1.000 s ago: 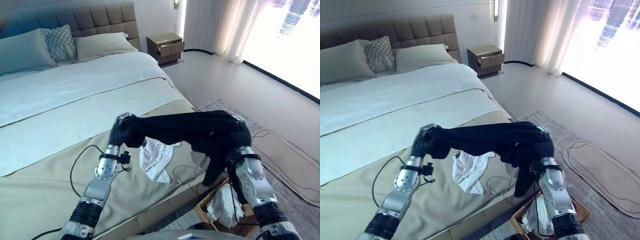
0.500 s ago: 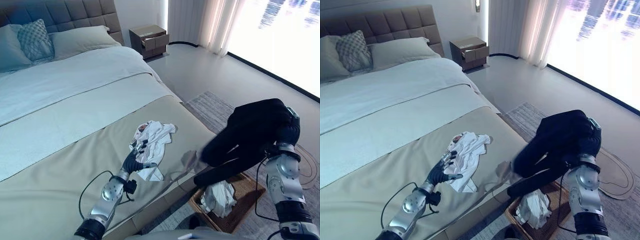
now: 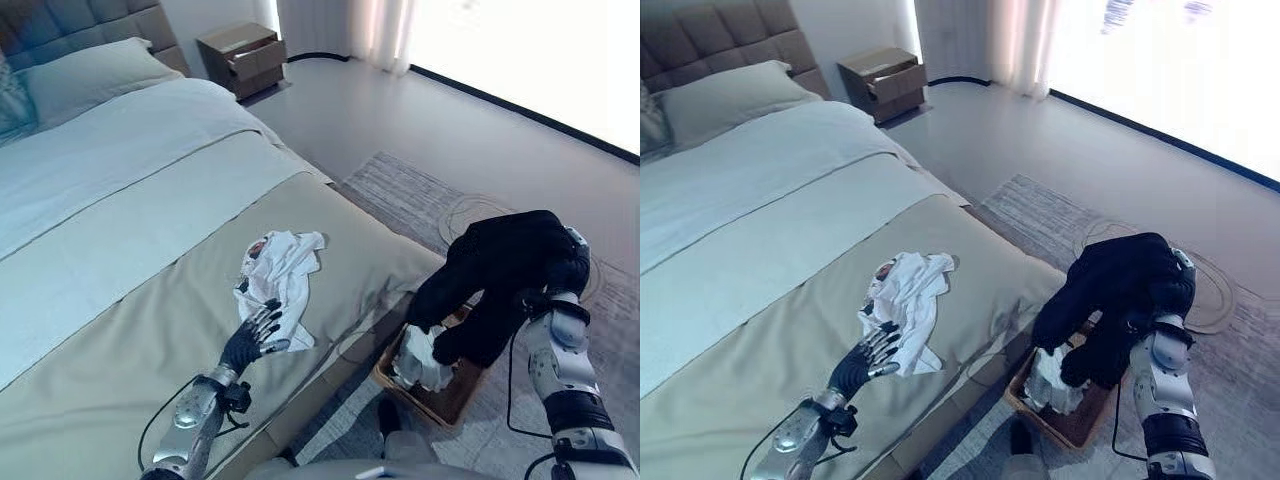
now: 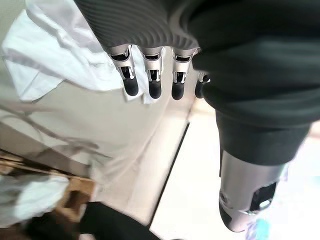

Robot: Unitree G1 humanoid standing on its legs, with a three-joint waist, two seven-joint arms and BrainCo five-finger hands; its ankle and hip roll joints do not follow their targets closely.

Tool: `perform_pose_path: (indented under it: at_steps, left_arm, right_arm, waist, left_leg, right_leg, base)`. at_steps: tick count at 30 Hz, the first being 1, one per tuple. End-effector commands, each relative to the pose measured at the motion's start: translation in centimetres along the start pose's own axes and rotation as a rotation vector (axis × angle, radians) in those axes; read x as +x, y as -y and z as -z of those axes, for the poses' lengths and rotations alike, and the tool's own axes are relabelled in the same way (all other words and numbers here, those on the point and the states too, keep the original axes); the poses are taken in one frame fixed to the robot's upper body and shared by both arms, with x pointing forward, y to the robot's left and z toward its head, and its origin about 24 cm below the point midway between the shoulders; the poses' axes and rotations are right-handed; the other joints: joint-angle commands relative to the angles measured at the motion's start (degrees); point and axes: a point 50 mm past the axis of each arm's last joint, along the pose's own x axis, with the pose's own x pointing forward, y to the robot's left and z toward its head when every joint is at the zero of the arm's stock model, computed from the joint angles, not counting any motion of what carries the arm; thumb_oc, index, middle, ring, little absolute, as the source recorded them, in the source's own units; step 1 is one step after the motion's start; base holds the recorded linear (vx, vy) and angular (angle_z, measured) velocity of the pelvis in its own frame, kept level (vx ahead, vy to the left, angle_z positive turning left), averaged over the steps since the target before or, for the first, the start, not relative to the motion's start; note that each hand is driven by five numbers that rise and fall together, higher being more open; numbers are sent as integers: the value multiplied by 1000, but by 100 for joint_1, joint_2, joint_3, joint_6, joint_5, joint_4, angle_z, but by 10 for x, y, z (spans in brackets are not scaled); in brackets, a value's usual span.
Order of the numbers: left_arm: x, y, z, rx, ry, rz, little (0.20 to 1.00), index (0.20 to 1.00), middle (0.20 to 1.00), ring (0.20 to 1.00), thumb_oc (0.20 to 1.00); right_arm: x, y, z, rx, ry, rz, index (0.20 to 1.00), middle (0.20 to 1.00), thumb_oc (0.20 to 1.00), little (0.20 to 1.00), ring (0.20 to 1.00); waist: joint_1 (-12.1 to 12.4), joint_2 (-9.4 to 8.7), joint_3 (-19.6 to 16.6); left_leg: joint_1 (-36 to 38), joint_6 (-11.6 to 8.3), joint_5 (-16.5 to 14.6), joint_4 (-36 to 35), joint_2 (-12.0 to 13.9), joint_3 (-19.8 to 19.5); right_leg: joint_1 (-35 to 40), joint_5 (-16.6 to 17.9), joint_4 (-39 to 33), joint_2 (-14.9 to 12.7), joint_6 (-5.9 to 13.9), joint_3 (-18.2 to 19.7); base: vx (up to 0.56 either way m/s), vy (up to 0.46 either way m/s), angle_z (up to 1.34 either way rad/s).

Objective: Pick up clothes into the bucket

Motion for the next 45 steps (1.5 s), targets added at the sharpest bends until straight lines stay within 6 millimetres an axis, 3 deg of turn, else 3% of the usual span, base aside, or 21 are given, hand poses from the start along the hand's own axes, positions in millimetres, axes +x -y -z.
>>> perform_pose_path:
  at_steps: [1, 5, 9, 13, 16, 21, 25, 30, 32, 38, 39, 40, 41, 45]
  left_arm:
    - [6, -8, -30, 9, 152, -28, 1000, 1000, 1000, 1000, 1000]
    - [7, -10, -44, 35, 223, -63, 1000, 1000, 1000, 1000, 1000]
    - [3, -11, -63, 89, 317, -106, 1000, 1000, 1000, 1000, 1000]
    - [4, -11, -71, 101, 362, -144, 1000, 1000, 1000, 1000, 1000]
    - [7, -11, -81, 98, 414, -167, 1000, 1000, 1000, 1000, 1000]
    - [14, -5, -97, 86, 491, -176, 1000, 1000, 1000, 1000, 1000]
    - [24, 4, -117, 78, 589, -191, 1000, 1000, 1000, 1000, 1000]
    - [26, 9, -130, 82, 655, -202, 1000, 1000, 1000, 1000, 1000]
    - [26, 14, -140, 95, 703, -192, 1000, 1000, 1000, 1000, 1000]
    - [29, 19, -139, 12, 708, -188, 1000, 1000, 1000, 1000, 1000]
    - [28, 20, -139, 2, 713, -189, 1000, 1000, 1000, 1000, 1000]
    - [28, 20, -140, 1, 715, -188, 1000, 1000, 1000, 1000, 1000]
    - [28, 22, -139, -8, 715, -188, 1000, 1000, 1000, 1000, 1000]
    - [27, 27, -142, -18, 727, -159, 1000, 1000, 1000, 1000, 1000]
  right_arm:
    - [22, 1, -35, -7, 166, 47, 200, 200, 200, 200, 200]
    - [27, -6, -31, -43, 139, 69, 200, 200, 200, 200, 200]
    - [35, -20, -24, -64, 97, 91, 200, 200, 200, 200, 200]
    - [38, -30, -32, -38, 122, 91, 200, 200, 200, 200, 200]
    - [40, -32, -43, -3, 168, 100, 200, 200, 200, 200, 200]
    - [45, -33, -59, -14, 234, 115, 200, 200, 200, 200, 200]
    - [55, -35, -82, -46, 316, 163, 200, 200, 200, 200, 200]
    - [64, -37, -102, -67, 378, 185, 200, 200, 200, 200, 200]
    - [72, -31, -115, -75, 415, 228, 200, 200, 200, 200, 200]
    - [81, -20, -137, -83, 468, 305, 200, 200, 200, 200, 200]
    - [85, -16, -147, -84, 489, 329, 200, 200, 200, 200, 200]
    - [85, -16, -148, -83, 492, 329, 200, 200, 200, 200, 200]
    - [89, -11, -159, -72, 513, 359, 200, 200, 200, 200, 200]
    - [98, -5, -178, -93, 535, 388, 200, 200, 200, 200, 200]
  waist:
    - [66, -181, -142]
    - [192, -181, 40]
    - [454, -159, 362]
    - [489, -183, 556]
    - [456, -206, 791]
    - [383, -79, 1079]
    - [262, 119, 1356]
    - [236, 260, 1452]
    - [200, 378, 1563]
    - [173, 527, 1683]
    - [189, 602, 1673]
    - [173, 587, 1687]
    - [190, 658, 1696]
    - [228, 739, 1714]
  left_leg:
    - [-643, 186, -549, 997, -390, -640]
    - [-757, 325, -668, 1105, -565, -494]
    - [-712, 401, -859, 1333, -625, -170]
    - [-949, 366, -902, 1628, -564, -59]
    - [-1324, 275, -880, 1894, -410, -12]
    - [-1819, 200, -811, 2170, -231, -105]
    - [-2313, 106, -786, 2368, -68, -75]
    - [-2759, 76, -818, 2585, 55, 11]
    - [-3158, 62, -939, 2980, 116, 20]
    - [-3870, 61, -1133, 3643, 217, 62]
    - [-4048, 7, -1329, 3822, 262, 7]
    - [-4132, 58, -1198, 3829, 260, 72]
    - [-4273, 1, -1349, 3942, 290, 18]
    - [-4579, -15, -1375, 4035, 335, 55]
  right_leg:
    - [-286, -42, 807, -571, 303, -601]
    - [-727, -19, 1222, -837, 386, -583]
    - [-980, 375, 1728, -1532, 447, -1108]
    - [-1024, 414, 1668, -1712, 414, -1248]
    - [-1129, 362, 1434, -1609, 399, -1315]
    - [-1516, 212, 1571, -1469, 284, -1306]
    - [-2082, 99, 1820, -1374, 233, -1151]
    - [-2643, -4, 2088, -1313, 191, -943]
    - [-3078, -157, 2498, -1307, 156, -764]
    - [-3827, -379, 3151, -1243, 83, -530]
    - [-4066, -613, 3408, -1191, 131, -406]
    - [-4135, -476, 3362, -1215, 66, -427]
    - [-4351, -662, 3580, -1169, 106, -324]
    - [-4748, -716, 3726, -1125, 84, -211]
  base:
    - [-120, 138, 59]
    - [-107, 132, 30]
    - [-51, 93, -58]
    - [-66, -46, -18]
    - [-169, -139, -20]
    - [-134, -111, -10]
    - [-139, -75, 5]
    - [-84, -38, -11]
    - [-88, -36, -9]
    - [-51, -36, -6]
    - [-63, -36, -9]
    - [3, -33, -8]
    - [-38, -19, -4]
    - [-28, -21, -10]
